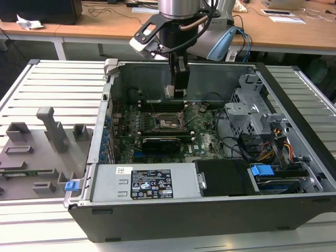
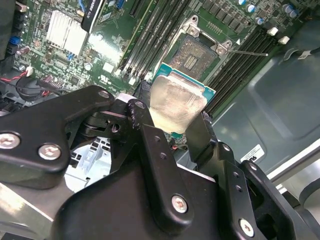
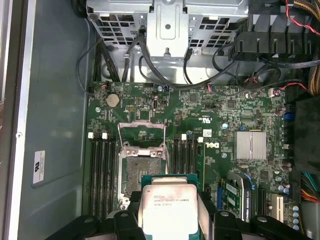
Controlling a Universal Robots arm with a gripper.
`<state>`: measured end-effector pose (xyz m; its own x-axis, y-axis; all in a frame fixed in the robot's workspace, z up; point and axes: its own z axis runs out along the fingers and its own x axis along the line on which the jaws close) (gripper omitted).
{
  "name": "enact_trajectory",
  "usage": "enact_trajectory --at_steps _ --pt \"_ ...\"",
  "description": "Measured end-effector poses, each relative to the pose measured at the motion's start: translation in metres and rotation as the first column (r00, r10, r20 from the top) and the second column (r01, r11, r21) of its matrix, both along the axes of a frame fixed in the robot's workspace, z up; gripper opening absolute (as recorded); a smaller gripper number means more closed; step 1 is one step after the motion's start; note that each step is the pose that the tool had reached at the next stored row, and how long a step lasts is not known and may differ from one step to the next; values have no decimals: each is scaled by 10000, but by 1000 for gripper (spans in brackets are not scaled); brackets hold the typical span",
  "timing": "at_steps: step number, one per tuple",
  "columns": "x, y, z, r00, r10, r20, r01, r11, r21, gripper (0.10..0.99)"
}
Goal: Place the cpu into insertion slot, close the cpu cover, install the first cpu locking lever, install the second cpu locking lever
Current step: 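Place the cpu into insertion slot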
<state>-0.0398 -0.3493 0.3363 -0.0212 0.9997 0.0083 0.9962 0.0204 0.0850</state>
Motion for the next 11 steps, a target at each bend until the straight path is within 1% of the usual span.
enact_trajectory --at_steps 7,11 --pt "0 0 -23 10000 0 0 0 10000 -1 525" --pt "0 0 -53 10000 0 0 0 10000 0 525"
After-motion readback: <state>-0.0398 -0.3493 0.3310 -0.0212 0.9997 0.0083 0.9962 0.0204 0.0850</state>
